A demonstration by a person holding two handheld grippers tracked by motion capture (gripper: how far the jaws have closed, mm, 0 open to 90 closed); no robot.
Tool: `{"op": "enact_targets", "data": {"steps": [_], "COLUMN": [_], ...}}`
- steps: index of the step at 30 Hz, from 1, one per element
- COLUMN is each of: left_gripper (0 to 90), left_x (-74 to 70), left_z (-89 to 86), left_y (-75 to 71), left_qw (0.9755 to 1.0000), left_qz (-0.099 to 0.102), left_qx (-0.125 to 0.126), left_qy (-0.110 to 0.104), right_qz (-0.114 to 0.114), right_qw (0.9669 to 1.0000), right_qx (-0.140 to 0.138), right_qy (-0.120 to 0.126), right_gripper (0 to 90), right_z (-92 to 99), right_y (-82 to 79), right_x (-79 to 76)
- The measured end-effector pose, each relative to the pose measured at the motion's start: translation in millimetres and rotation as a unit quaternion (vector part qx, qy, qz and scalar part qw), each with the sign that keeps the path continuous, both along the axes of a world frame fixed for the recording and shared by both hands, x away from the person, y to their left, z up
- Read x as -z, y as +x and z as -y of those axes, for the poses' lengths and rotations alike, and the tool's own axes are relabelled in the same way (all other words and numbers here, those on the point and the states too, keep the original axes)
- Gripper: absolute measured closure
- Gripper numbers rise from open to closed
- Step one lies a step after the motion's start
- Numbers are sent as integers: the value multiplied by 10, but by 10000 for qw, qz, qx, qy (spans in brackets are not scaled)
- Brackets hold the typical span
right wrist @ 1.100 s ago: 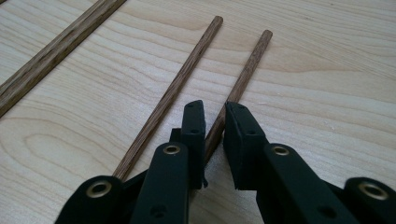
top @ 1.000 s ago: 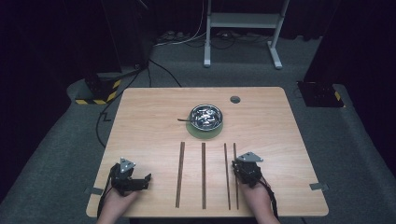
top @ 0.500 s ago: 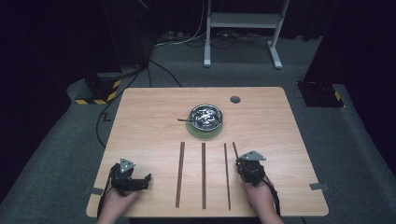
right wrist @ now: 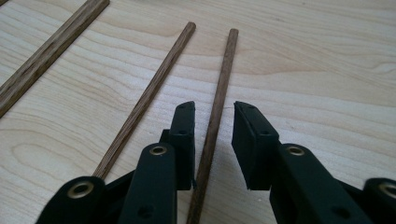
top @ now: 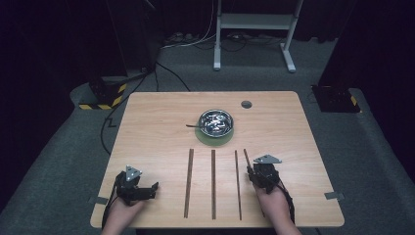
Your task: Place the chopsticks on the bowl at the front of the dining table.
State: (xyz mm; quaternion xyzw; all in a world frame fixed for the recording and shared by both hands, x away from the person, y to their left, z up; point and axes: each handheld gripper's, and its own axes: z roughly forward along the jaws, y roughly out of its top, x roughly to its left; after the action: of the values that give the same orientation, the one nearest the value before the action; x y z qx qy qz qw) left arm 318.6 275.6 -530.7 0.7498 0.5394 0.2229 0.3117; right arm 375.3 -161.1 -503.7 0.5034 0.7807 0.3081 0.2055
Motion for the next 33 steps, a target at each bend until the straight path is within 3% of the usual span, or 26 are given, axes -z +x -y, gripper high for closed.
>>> {"op": "enact_targets", "data": {"steps": [7,13,23,33], "left_gripper": [2,2,2,1], "left_x": [0,2,2,2], "left_z": [0,9,7,7], "left_y": [0,-2,-3,-2], "left_qw": [10000,10000,10000,10000], "left_qz": [1,13,12,16], "left_qx": [0,11,20,25], "left_qy": [-2,-32,-33,-32], "right_qz": [-422,-541,-699,-619], "right_qw": [9987,9976,9959,9953], "right_qx": [52,100,101,12], "right_qy": [-278,-425,-560,-743], "right_gripper": [648,678,728,818], "right_z": [-36,-46,-64,-126], "right_y": [39,3,-33,-77], "right_x": [3,-22,-38,-33]}}
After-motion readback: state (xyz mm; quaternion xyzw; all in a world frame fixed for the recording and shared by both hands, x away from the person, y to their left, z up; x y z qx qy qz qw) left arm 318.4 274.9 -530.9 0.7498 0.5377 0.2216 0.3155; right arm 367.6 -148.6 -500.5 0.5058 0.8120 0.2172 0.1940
